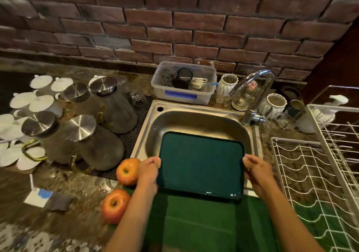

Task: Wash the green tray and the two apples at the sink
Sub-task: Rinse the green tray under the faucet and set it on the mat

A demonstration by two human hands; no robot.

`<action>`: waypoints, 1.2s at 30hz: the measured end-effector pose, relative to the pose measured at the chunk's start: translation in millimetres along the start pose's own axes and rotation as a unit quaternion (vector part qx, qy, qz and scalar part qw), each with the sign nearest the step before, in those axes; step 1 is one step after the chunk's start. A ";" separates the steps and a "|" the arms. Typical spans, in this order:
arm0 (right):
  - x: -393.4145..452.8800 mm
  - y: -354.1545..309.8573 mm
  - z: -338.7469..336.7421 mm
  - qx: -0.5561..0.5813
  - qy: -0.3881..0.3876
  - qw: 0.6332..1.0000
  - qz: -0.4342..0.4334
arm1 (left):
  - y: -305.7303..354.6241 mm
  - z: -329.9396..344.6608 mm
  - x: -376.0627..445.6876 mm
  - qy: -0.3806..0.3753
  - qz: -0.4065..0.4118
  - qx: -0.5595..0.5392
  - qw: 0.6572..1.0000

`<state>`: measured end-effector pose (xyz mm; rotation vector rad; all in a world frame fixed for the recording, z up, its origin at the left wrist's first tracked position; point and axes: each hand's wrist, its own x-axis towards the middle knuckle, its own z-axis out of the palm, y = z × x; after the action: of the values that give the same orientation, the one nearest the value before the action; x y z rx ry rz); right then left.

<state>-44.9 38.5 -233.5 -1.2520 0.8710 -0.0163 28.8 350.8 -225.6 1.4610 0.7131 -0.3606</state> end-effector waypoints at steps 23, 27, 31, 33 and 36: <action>-77.5 112.0 -6.4 -0.159 0.051 0.984 0.069 | -91.3 -63.9 -46.2 0.114 -0.029 0.158 0.980; -77.7 115.3 -6.0 -0.186 0.059 0.979 0.067 | -90.9 -66.5 -48.2 0.121 -0.019 0.197 0.973; -77.9 117.1 -5.7 -0.191 0.052 0.978 0.065 | -92.4 -69.5 -50.5 0.117 0.010 0.253 0.960; -78.6 117.4 -6.1 -0.194 0.050 0.978 0.058 | -92.4 -71.0 -51.0 0.118 0.021 0.279 0.953; -79.6 117.5 -6.0 -0.198 0.049 0.978 0.053 | -91.7 -74.5 -52.1 0.116 0.039 0.331 0.936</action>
<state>-154.6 112.0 -286.1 -1.5829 1.0588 0.1908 -83.9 403.6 -260.1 2.1944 0.7550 -0.3900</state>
